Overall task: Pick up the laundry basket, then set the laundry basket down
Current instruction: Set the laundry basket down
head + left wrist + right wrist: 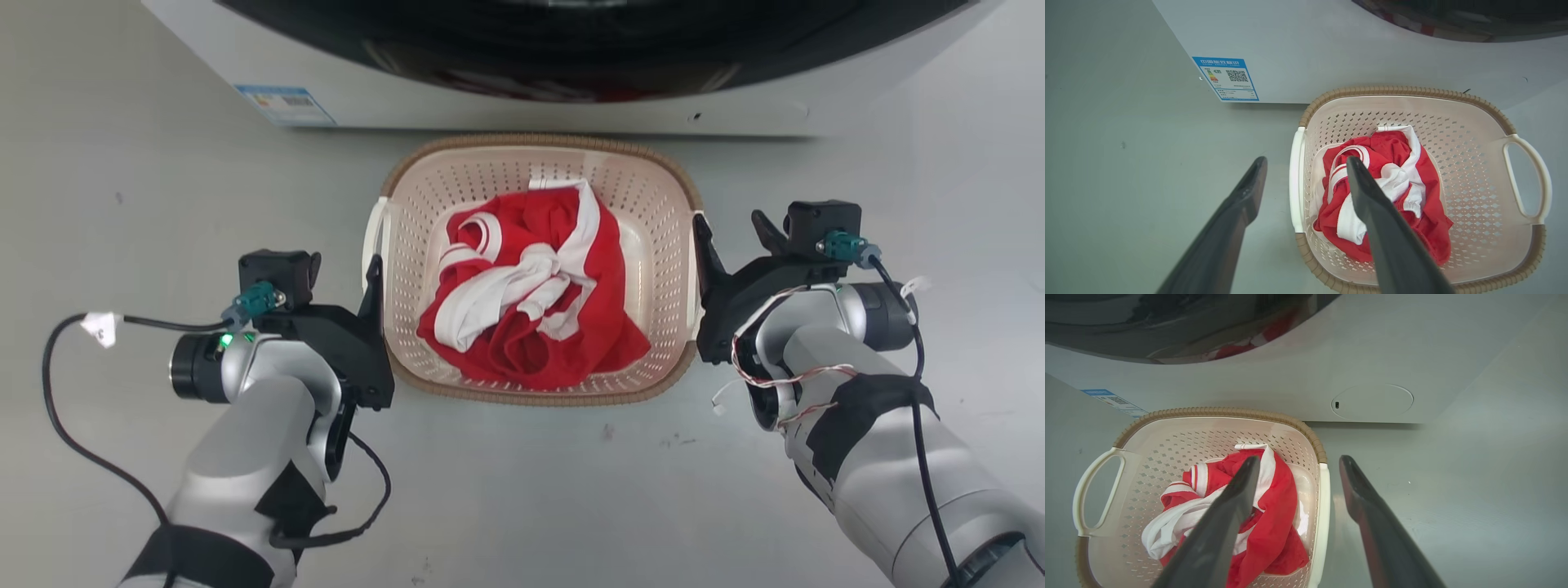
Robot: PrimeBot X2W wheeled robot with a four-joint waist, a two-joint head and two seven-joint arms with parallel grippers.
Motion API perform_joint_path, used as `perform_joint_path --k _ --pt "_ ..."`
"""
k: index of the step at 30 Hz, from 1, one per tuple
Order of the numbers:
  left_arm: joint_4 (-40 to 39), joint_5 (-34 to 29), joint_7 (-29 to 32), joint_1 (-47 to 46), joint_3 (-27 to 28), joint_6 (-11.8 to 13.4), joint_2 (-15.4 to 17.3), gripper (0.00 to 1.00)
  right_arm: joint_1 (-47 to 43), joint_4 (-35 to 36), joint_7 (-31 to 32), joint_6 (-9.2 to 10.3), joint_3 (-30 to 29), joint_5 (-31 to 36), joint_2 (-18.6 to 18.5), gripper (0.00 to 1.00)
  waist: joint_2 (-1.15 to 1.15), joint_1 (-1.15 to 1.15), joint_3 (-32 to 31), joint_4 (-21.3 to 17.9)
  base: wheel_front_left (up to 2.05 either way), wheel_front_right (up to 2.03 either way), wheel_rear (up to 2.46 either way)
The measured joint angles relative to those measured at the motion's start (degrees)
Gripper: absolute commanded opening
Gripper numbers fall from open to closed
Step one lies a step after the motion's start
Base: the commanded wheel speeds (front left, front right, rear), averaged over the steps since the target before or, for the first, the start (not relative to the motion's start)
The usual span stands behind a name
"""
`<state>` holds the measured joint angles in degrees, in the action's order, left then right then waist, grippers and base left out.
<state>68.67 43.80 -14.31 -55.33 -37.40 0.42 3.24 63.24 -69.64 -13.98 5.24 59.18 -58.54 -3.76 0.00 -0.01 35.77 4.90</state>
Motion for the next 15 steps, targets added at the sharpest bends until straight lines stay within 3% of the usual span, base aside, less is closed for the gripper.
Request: perform_joint_path --k 6,15 --pt "-3.8 0.0 0.0 4.3 1.8 1.1 0.0 1.00 -2.9 0.5 -0.3 -1.14 -1.2 -0.2 0.0 1.00 0.00 0.00 -5.0 -0.3 0.00 0.00 0.00" --pt "-10.7 -1.8 0.0 12.5 4.8 3.3 1.6 1.00 -10.0 4.5 -0.3 -1.20 -5.6 -0.9 0.0 1.00 0.00 -0.01 -12.5 -1.0 0.00 0.00 0.00"
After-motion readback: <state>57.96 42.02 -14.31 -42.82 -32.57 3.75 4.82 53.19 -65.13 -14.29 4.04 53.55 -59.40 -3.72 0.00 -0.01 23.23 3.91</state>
